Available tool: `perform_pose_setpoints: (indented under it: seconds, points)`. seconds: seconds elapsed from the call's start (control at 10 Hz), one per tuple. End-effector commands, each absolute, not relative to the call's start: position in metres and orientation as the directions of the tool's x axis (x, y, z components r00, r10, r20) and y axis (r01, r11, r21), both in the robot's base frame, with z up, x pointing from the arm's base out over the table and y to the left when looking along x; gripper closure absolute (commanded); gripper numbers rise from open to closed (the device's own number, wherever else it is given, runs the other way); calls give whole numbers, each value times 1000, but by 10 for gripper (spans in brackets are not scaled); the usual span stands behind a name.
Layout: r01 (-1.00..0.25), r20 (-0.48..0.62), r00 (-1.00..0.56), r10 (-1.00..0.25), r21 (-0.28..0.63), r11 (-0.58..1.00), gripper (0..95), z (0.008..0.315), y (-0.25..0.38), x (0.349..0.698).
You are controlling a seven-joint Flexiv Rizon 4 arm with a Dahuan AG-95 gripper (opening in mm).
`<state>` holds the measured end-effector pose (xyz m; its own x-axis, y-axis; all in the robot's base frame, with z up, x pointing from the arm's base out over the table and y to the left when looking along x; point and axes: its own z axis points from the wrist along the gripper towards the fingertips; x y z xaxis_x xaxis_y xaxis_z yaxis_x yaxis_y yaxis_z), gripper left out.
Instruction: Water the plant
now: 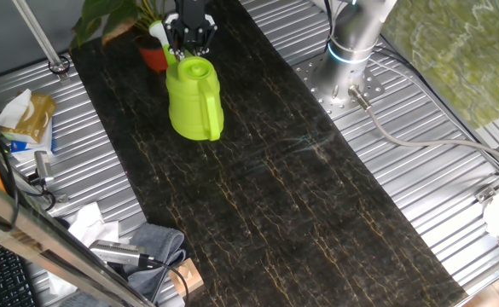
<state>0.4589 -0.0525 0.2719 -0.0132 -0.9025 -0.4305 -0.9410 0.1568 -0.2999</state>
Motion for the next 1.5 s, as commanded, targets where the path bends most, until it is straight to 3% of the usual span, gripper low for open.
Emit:
perform_pose_setpoints:
  seconds: [0.1,1.5]
  points:
    - [-941,-429,-12,-903,-301,155,950,272,-52,459]
    - [-942,-386,-33,-922,-296,158,950,268,-48,458]
